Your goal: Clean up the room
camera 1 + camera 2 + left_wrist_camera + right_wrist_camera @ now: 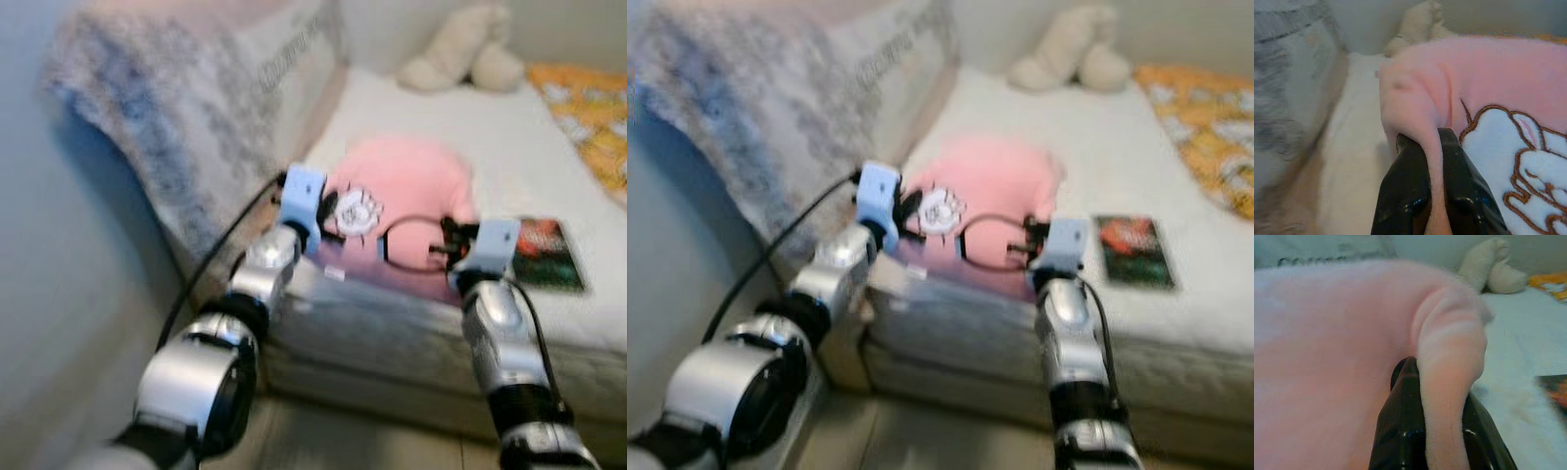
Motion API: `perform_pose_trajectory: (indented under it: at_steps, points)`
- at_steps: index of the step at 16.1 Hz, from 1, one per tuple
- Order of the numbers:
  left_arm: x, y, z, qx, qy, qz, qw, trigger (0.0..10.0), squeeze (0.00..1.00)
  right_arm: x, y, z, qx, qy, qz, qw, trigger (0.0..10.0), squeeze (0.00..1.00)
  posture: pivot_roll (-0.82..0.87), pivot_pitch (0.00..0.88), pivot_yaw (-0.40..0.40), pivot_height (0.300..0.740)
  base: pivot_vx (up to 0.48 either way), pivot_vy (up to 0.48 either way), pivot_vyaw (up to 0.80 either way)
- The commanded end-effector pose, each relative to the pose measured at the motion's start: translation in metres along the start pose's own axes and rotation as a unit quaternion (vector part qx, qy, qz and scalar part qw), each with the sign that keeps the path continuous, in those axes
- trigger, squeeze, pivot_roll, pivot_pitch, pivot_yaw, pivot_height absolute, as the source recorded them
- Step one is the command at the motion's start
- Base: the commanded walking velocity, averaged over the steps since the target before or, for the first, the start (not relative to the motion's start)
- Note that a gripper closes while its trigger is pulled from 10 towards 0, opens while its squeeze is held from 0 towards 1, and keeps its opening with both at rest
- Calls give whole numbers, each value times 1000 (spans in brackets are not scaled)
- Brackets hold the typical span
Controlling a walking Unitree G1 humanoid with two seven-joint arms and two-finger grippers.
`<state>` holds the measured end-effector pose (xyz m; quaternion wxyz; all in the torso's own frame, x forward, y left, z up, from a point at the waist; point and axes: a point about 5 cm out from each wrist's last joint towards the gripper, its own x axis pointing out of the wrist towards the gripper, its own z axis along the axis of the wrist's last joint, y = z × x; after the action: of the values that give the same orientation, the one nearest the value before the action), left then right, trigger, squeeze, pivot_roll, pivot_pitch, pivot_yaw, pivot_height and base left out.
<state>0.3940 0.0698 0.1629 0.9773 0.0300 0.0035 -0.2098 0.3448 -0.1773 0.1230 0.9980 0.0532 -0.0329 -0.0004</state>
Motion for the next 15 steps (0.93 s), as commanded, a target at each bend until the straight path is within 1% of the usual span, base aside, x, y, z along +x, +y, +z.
perform_pose_trajectory:
  at_steps: [1,3,4,5,7,8,9,11,14,15]
  points:
    - [1,9,11,5,-17,21,1000,10000,0,1,-9,9,-6,-14,-12,1000,10000,0,55,0,51,740,480,0,0]
    - [2,6,10,10,-11,12,1000,10000,0,1,-11,6,-3,-5,-14,1000,10000,0,59,0,42,740,480,0,475]
    - [1,5,8,14,-11,8,1000,10000,0,-2,-10,6,-10,-8,-8,1000,10000,0,61,0,43,740,480,0,444]
    - [1,5,8,12,-9,10,1000,10000,0,-2,-13,3,-17,-3,-10,1000,10000,0,66,0,46,740,480,0,0]
    - [2,5,6,1,-2,27,1000,10000,0,-3,-15,2,-10,-5,-20,1000,10000,0,72,0,50,740,480,0,0]
    - [2,6,5,-4,2,39,999,10000,0,-2,-13,3,-9,-6,-20,1000,10000,0,73,0,54,740,480,0,0]
    - [2,4,4,-25,5,41,999,10000,0,-2,-11,2,-7,-4,-19,1000,10000,0,76,0,55,740,480,0,0]
    - [4,1,8,-18,0,40,999,10000,0,0,-8,0,-11,1,-12,1000,10000,0,81,0,55,740,480,0,0]
    - [7,-1,14,-17,-6,50,999,10000,0,5,-9,0,-32,16,5,999,10000,0,89,0,42,740,480,0,0]
    - [8,-1,13,-21,0,60,998,10000,0,11,-14,0,-56,31,14,998,10000,0,91,23,33,740,480,0,0]
